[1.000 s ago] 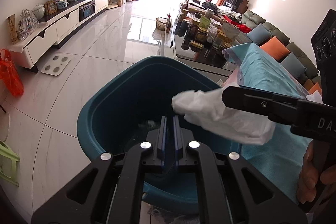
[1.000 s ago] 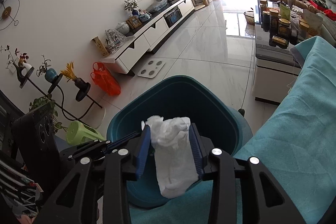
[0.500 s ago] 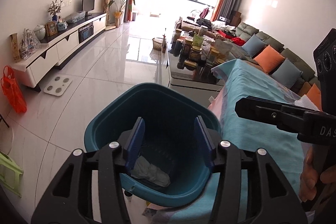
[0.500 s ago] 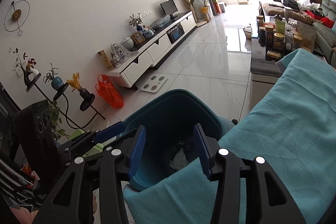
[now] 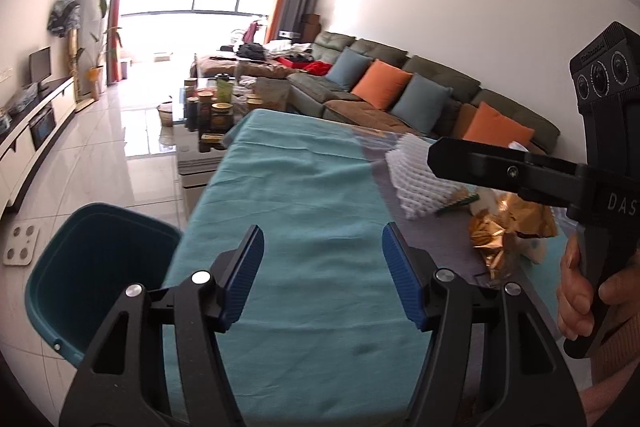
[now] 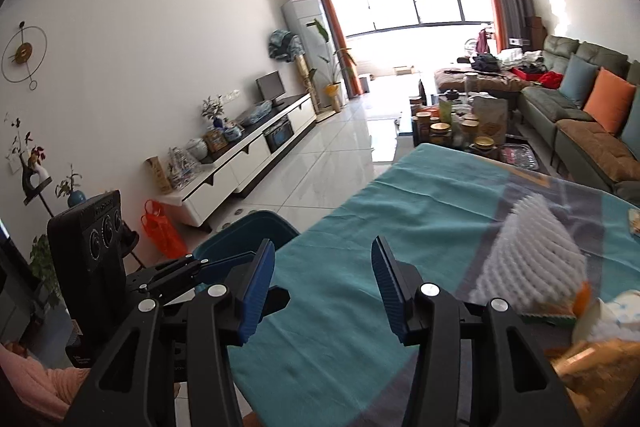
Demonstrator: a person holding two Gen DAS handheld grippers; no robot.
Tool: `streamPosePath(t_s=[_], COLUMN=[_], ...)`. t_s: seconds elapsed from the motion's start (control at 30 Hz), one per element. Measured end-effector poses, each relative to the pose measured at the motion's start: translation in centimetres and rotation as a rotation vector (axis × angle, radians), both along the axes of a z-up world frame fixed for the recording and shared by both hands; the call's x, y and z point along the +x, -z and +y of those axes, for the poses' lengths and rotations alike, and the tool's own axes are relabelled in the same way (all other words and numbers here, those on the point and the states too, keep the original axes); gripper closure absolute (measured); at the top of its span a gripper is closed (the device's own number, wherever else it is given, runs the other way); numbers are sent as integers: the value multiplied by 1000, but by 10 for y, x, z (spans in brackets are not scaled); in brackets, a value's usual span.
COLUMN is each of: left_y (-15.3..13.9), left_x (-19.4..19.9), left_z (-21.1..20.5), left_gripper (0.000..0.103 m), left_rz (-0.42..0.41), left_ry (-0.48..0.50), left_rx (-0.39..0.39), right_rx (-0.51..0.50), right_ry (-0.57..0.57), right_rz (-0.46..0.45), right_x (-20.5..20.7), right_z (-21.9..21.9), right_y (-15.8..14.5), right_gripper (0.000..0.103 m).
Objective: Collect trash
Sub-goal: 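Grasp a gold snack wrapper with the left tool while the right tool grasps another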
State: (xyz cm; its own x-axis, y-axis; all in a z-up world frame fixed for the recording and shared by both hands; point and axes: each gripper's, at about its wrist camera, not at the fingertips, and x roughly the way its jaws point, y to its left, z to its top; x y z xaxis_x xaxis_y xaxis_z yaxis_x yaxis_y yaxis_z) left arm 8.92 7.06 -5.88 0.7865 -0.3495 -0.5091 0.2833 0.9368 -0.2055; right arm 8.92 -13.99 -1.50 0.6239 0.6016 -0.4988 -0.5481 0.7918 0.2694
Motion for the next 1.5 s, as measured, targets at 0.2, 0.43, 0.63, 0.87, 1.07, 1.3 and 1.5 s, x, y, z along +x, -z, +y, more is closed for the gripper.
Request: streamPosePath(t_s=[0.2, 0.43, 0.63, 0.87, 1.07, 1.3, 1.5], left_y=[7, 29, 44, 56, 62, 66, 63], left_x=[-3, 0, 13, 25, 37, 42, 44], left_z=[-73, -132, -178, -196, -204, -210, -200], left_gripper=[42, 42, 43, 49, 59, 77, 84], left_rz=[33, 89, 152, 229, 256, 270, 263], left_ry=[190, 339, 399, 419, 423, 421, 400], left_rx=[3, 19, 60, 80, 66, 48, 31], right_rx=[-16, -27, 1, 24, 49, 58, 72], right_ry=[195, 386, 427, 403, 388, 365, 348], right_rz=[-33, -46, 36, 70, 89, 101, 97], right_x=[-25, -47, -44, -45, -42, -40, -43], right_z=[-78, -151, -182, -185, -187, -185, -183], right_y=[1, 12, 36, 51, 57, 62, 62], right_gripper=[53, 50, 49, 49, 51, 78, 97])
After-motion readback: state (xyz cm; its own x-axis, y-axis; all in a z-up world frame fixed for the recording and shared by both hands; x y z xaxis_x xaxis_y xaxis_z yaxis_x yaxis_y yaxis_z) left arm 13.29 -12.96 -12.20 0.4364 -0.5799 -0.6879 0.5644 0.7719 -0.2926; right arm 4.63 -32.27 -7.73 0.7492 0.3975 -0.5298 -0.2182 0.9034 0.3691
